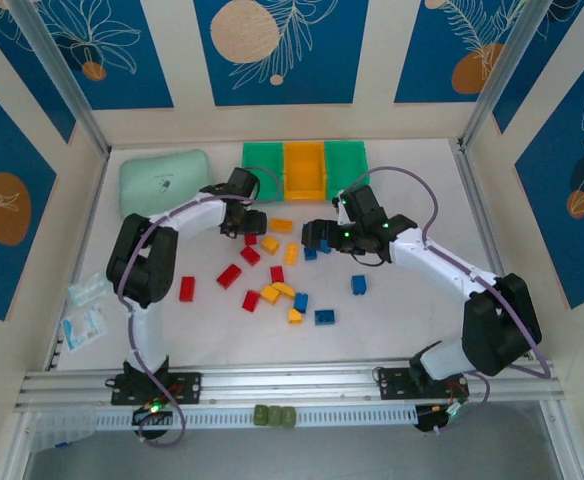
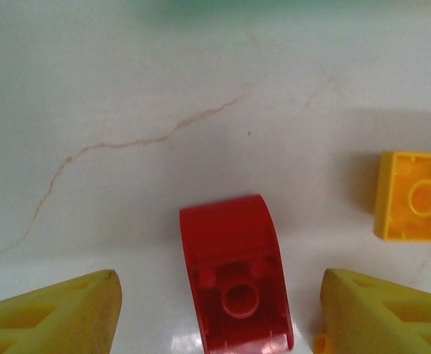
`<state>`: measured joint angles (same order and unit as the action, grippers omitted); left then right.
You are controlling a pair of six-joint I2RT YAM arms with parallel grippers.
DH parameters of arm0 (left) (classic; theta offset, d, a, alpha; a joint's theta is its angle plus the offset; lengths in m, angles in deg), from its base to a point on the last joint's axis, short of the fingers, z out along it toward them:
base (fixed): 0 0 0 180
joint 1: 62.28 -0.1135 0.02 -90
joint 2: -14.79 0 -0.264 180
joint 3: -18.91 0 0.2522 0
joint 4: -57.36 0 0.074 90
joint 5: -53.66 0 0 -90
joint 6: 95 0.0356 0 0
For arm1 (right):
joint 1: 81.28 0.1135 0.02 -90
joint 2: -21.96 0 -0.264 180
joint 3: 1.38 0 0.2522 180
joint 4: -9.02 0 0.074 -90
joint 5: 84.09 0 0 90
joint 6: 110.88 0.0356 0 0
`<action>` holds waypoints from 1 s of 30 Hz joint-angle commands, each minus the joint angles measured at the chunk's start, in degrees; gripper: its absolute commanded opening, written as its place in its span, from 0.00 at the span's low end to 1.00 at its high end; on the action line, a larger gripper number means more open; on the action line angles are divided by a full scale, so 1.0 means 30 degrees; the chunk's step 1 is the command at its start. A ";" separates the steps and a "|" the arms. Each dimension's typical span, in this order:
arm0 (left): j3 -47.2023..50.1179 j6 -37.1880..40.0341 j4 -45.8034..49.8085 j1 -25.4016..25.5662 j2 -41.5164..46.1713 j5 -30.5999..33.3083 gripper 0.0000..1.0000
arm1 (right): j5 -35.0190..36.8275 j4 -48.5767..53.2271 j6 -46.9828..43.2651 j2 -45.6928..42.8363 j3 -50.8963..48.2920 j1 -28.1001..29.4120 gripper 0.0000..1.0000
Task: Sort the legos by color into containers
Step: Pick up the lego from the center of the table.
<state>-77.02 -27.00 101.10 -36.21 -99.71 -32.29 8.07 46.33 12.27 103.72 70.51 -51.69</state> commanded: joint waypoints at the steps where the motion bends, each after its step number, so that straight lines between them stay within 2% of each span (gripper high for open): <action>1: -0.0958 0.0225 0.0963 0.0100 -0.0851 0.0194 0.69 | -0.0073 0.0000 -0.0436 0.0346 0.0604 0.0128 0.99; 7: -0.1569 0.0302 0.1242 0.0076 -0.1663 0.0123 0.58 | -0.0444 -0.0202 -0.0632 0.0736 0.0831 0.0184 0.99; 19: -0.0588 -0.0021 0.0843 0.0080 -0.1142 -0.0176 0.35 | -0.0305 -0.0266 -0.0969 0.0993 0.0978 0.0218 0.99; 30: -0.1936 0.0992 0.1170 -0.0038 0.0976 0.1873 0.26 | -0.0791 -0.0533 -0.0948 0.0869 0.1268 -0.0813 0.99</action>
<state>-79.93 -26.06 103.72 -36.21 -100.19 -29.97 7.10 45.41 10.57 106.54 72.17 -53.18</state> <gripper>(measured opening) 0.320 0.990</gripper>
